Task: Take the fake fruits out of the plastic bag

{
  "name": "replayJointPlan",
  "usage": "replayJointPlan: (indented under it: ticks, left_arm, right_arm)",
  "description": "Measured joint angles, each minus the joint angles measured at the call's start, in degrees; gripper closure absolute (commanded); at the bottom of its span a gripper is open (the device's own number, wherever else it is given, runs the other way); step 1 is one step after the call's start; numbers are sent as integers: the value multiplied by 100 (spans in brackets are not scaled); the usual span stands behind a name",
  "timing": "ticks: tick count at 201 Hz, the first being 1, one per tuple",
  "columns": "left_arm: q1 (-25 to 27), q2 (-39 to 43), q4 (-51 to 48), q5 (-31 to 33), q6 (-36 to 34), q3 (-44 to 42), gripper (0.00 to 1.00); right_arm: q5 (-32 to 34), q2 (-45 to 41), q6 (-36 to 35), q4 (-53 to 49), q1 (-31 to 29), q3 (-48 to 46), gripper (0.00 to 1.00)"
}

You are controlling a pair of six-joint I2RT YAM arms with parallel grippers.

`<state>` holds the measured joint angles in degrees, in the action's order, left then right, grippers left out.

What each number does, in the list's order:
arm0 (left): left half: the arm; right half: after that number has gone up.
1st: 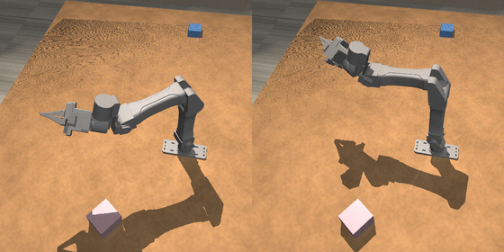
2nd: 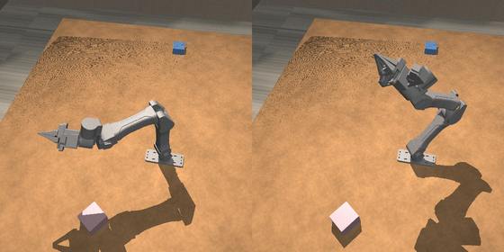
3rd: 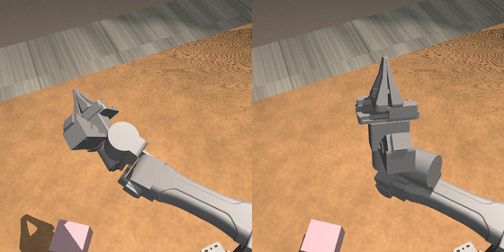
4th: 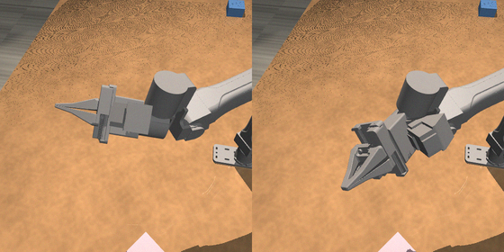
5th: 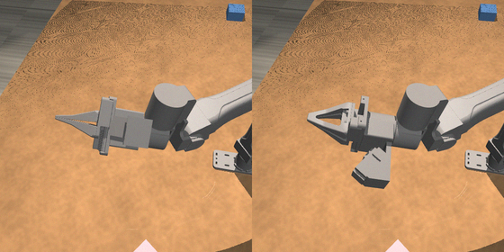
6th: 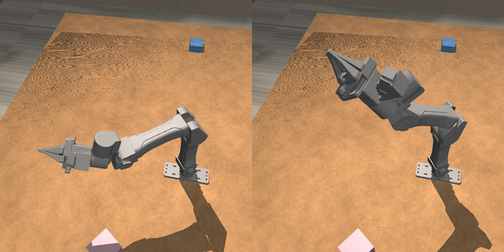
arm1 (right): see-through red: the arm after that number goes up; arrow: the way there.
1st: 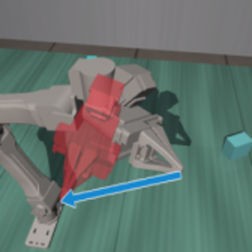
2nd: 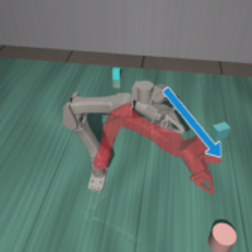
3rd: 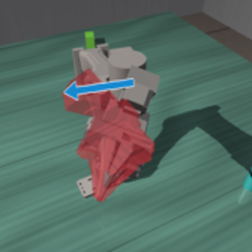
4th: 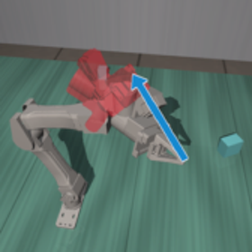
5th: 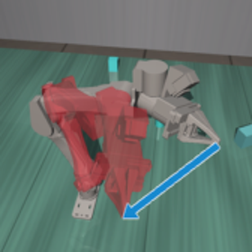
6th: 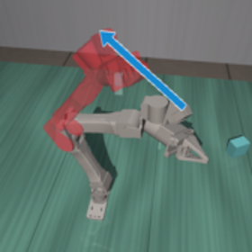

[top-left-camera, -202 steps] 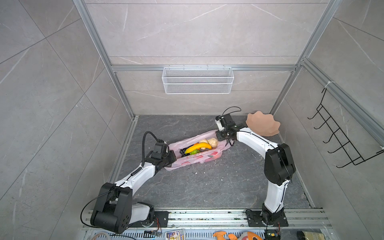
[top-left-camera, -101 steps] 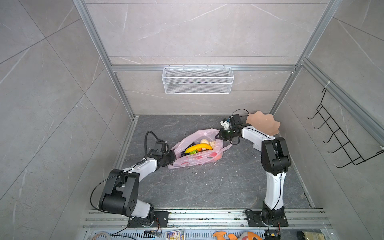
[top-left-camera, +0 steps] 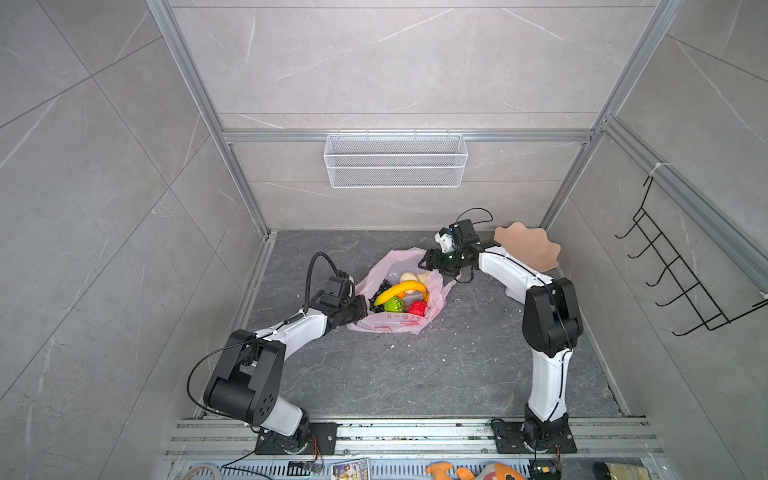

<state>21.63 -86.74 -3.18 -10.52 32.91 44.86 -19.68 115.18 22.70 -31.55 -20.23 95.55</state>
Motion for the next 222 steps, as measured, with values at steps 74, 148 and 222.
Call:
replayJointPlan:
  ticks: [74, 148, 222]
  left_arm:
    - [267, 2, -22, 273, 0, -173, 100]
    - [326, 4, -28, 466, 68, -260, 100]
    - [367, 4, 118, 411, 485, -400, 100]
  right_arm:
    - [3386, -1019, 326, -1244, -1792, -343, 25]
    - [4485, -378, 778, -1709, -1827, -763, 59]
    - [3152, -1777, 1178, -48, -874, -3220, 99]
